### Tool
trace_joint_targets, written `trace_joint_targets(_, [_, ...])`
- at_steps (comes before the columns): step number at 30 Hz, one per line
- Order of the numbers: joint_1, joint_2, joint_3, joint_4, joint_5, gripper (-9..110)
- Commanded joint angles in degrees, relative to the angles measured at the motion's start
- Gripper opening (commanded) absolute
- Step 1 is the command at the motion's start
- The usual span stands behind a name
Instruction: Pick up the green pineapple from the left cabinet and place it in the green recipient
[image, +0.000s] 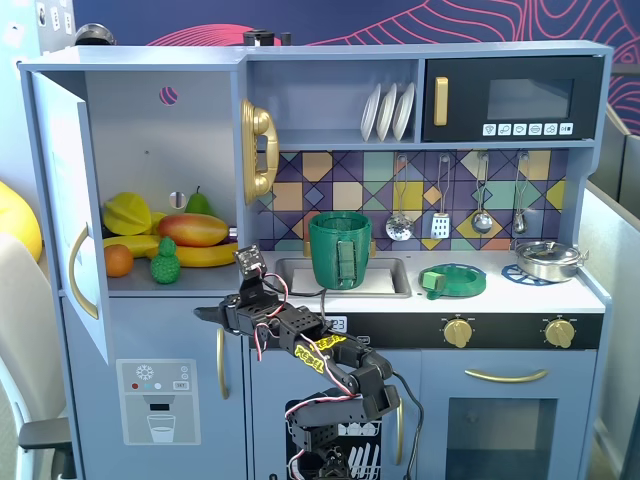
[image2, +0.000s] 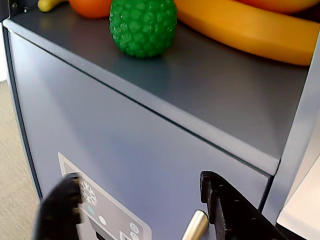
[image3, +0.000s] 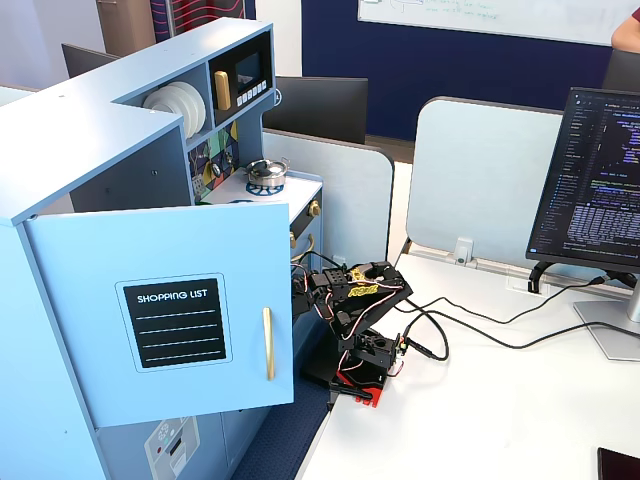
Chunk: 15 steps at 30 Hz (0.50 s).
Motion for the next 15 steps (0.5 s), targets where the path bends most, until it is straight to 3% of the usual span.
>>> trace_joint_targets(1, [0.1,-1.6,-5.6,-3.3,1.6,30])
trace_joint_targets(15, [0.4,-11.3,-14.1,-11.3,3.9,33])
